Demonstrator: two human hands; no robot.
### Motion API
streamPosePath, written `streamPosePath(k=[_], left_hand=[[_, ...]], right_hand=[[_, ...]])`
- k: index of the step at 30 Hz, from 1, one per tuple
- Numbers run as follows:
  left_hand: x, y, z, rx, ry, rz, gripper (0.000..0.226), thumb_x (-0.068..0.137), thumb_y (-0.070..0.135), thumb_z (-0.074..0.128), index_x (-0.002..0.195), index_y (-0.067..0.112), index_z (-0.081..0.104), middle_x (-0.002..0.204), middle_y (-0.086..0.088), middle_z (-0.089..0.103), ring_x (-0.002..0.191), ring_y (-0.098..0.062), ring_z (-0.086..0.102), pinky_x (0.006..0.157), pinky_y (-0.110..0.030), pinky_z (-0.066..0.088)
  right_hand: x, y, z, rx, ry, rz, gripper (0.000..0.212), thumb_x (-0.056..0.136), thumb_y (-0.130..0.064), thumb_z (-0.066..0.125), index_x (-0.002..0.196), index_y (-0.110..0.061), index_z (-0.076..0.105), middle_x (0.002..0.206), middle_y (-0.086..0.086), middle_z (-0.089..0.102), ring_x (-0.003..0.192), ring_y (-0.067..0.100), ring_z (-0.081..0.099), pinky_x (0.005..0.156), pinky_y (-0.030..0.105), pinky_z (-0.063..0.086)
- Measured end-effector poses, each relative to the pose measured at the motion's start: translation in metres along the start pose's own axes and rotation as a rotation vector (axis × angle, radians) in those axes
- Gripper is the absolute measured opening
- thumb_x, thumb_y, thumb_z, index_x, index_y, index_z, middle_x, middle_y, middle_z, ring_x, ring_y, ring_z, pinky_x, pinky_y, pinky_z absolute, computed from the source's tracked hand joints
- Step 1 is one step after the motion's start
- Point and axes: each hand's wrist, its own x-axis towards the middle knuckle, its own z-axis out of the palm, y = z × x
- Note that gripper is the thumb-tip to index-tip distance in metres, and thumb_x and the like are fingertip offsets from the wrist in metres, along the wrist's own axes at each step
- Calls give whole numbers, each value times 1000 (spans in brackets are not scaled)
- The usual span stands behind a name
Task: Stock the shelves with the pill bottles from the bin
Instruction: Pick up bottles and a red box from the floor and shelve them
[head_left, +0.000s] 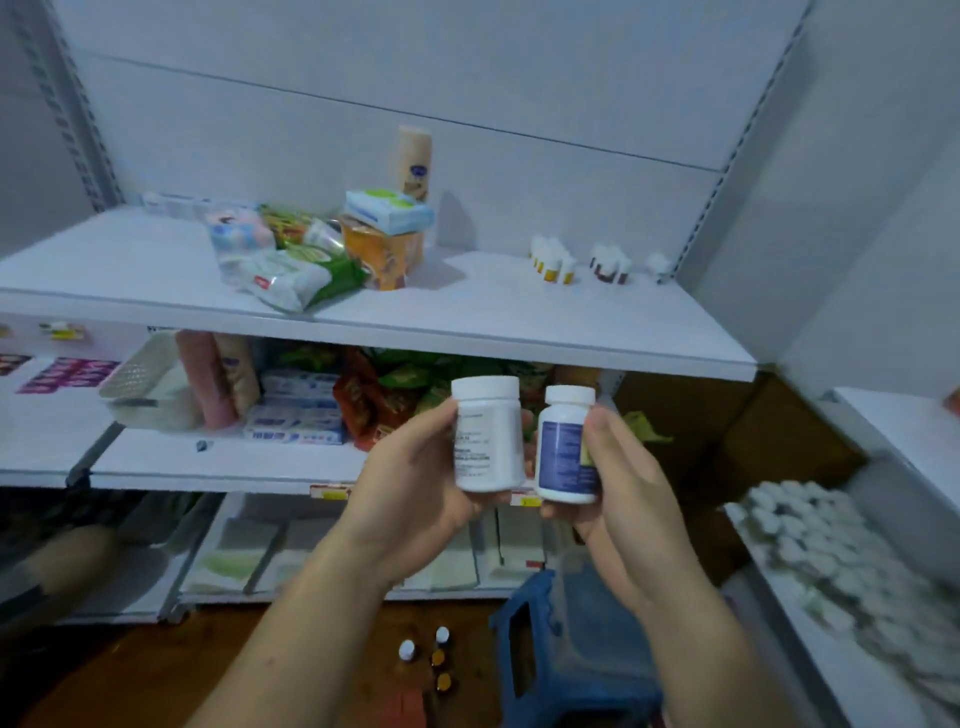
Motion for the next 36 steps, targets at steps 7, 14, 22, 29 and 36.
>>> streamPosePath(k=[7,14,22,29,36], left_hand=[[-8,-12,8,272,-82,-60,36,96,34,70,123,10,69,102,-7,74,92,-20,68,80,-36,52],[-6,-61,52,84,-347,-293,45,103,31,58,145,13,58,141,-22,64,121,-34,63,79,-33,63],[-46,-152,176,88,-613,-542,46,111,32,36,141,8,62,136,-21,67,112,-34,70,81,-40,65],[-120,-272,300,140,-785,-632,45,110,37,43,139,8,63,135,-22,68,117,-35,68,91,-43,60],[-234,-416,418,210,-1091,-705,43,106,26,49,144,7,58,137,-21,67,123,-37,66,94,-41,61]], right_hand=[[-48,2,-5,57,137,-26,50,94,-35,63,138,-12,63,124,18,71,105,28,70,76,38,58],[-132,-17,-54,-36,467,-99,41,93,0,55,128,-18,67,114,9,77,107,28,74,84,45,59],[-278,-50,-126,-287,766,-267,53,99,-2,62,147,-26,57,129,1,73,115,27,72,96,56,58],[-433,-70,-207,-309,1049,-367,59,81,-29,76,138,-32,63,121,0,76,108,24,75,90,50,61],[-619,-79,-277,-310,1372,-401,59,83,-28,74,140,-31,60,120,-6,76,108,20,74,87,41,63]])
